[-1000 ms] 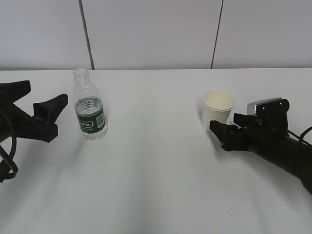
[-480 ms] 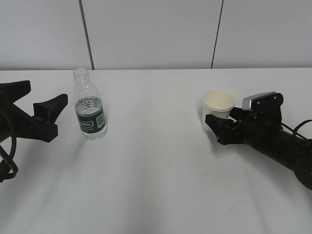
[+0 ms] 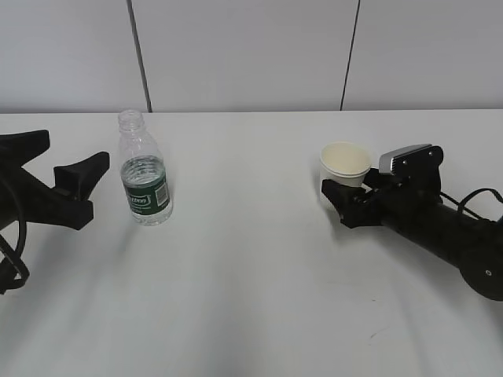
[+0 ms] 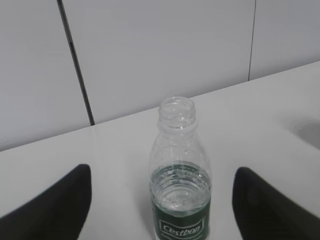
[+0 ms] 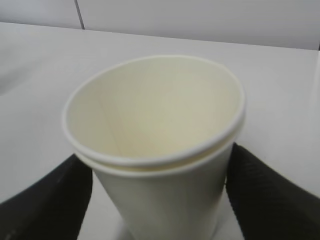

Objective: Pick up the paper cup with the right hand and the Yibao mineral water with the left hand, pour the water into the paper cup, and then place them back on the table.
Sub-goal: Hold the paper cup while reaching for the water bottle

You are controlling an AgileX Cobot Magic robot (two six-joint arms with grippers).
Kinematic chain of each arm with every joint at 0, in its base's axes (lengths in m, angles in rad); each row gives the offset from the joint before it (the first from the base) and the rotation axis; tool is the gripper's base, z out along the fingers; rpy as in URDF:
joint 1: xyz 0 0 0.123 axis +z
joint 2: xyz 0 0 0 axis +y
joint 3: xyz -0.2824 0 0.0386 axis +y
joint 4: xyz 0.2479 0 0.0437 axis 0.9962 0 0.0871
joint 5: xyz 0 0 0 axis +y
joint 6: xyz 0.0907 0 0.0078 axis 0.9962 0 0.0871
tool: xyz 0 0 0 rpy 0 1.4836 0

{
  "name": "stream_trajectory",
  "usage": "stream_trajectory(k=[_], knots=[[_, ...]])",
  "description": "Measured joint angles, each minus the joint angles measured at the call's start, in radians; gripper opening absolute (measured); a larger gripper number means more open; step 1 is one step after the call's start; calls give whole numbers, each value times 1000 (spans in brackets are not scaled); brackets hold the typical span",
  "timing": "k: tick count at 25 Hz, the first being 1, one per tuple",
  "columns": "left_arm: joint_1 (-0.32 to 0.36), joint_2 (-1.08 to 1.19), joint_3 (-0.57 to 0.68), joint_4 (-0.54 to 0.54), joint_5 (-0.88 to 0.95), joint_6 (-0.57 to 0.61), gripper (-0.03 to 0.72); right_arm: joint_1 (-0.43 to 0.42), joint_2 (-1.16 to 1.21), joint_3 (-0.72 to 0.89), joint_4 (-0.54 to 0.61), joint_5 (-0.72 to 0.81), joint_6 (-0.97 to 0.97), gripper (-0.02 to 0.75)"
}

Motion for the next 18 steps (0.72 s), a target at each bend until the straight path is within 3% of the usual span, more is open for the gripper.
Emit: stream_trajectory(k=[18], knots=[[0,0,0,28,1,0,531,4,26,-26,29,0,0,647]])
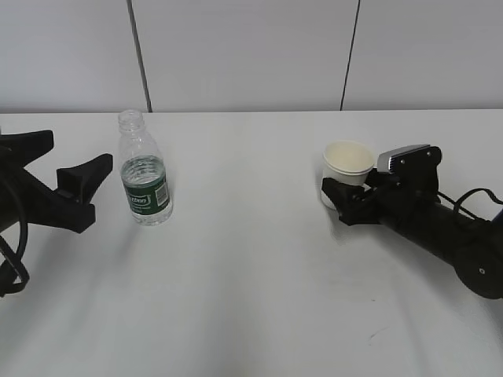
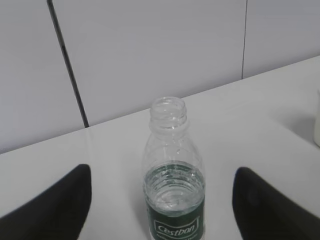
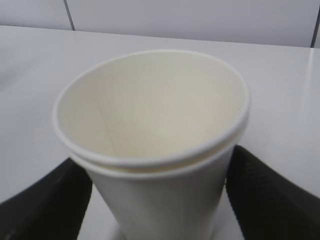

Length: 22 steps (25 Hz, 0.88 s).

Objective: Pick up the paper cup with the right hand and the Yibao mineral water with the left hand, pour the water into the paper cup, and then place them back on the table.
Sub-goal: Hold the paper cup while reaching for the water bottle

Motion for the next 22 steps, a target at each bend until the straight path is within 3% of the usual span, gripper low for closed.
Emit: stream_trajectory(k=[9,15,22], knots=[[0,0,0,3,0,0,531,0,0,-22,2,0,0,641],[0,19,0,3,4,0,531,0,14,-37,2,-8,0,593],[0,121,-1,6,-93,0,531,0,18,-39,2,-17,0,564]])
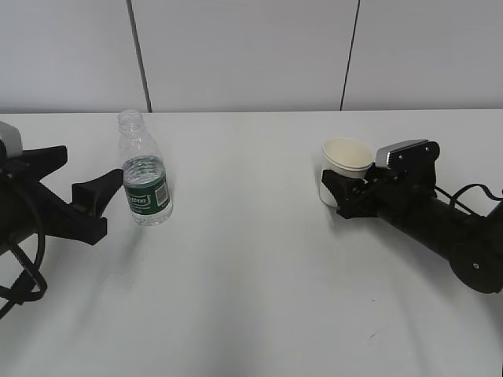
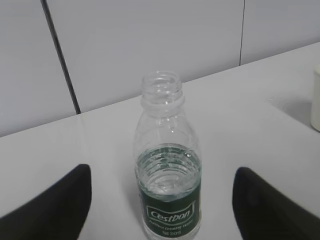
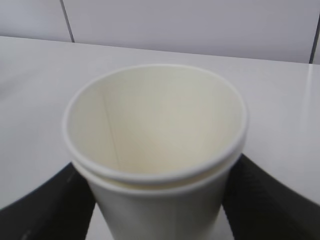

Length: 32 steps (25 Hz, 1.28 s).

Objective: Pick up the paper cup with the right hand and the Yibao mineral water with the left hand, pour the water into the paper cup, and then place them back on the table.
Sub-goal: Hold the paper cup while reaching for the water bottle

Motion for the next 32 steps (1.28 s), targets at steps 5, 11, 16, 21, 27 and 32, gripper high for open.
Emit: stream_trajectory(k=[5,11,16,21,27,32], knots=[[0,64,0,0,-45,0,531,0,0,0,0,0,0,563],[0,172,-2,0,-132,0,531,0,0,0,0,0,0,563],[0,238,-16,0,-132,0,532,0,0,0,0,0,0,563],[0,250,-57,0,-136,0,554,0,1,0,0,0,0,563],[0,324,-123,3,-138,-47,564,0,2,0,0,-2,0,563],[0,387,-180,4,-138,-57,564,0,4,0,0,-3,0,563]])
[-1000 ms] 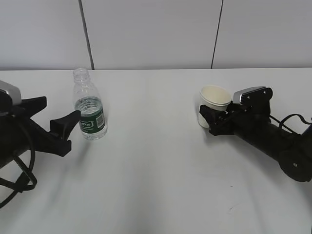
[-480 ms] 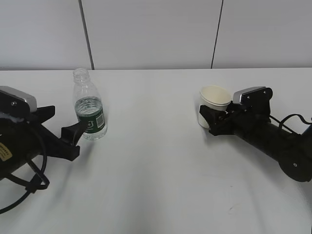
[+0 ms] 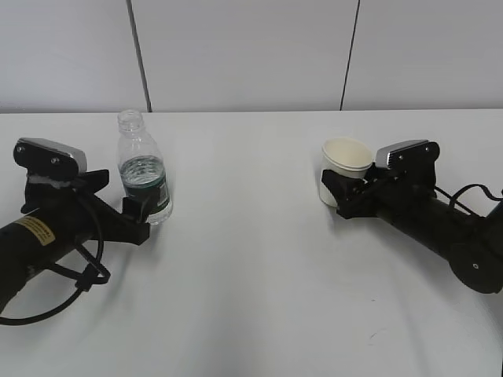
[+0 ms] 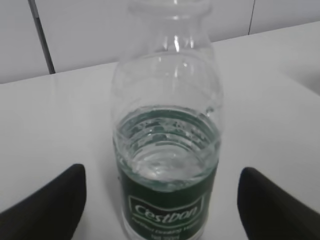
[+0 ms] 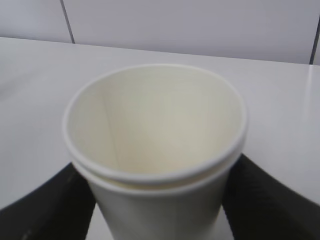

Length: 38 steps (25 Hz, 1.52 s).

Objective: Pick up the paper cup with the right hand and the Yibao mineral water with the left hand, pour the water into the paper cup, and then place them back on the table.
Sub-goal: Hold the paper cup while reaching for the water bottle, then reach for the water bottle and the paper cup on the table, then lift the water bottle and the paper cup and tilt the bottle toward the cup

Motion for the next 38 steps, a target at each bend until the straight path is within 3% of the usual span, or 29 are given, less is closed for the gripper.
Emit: stream_trajectory(k=[19,29,34,38], knots=[[0,157,-168,-18,2,-35,570,0,0,-1,0,-2,0,562],[0,190,-198,-16,-2,-64,504,0,0,-1,0,-2,0,562],[0,190,-198,-15,-2,-66,403,0,0,-1,0,-2,0,562],[0,190,-198,-12,-2,-67,384,0,0,-1,0,-2,0,562]])
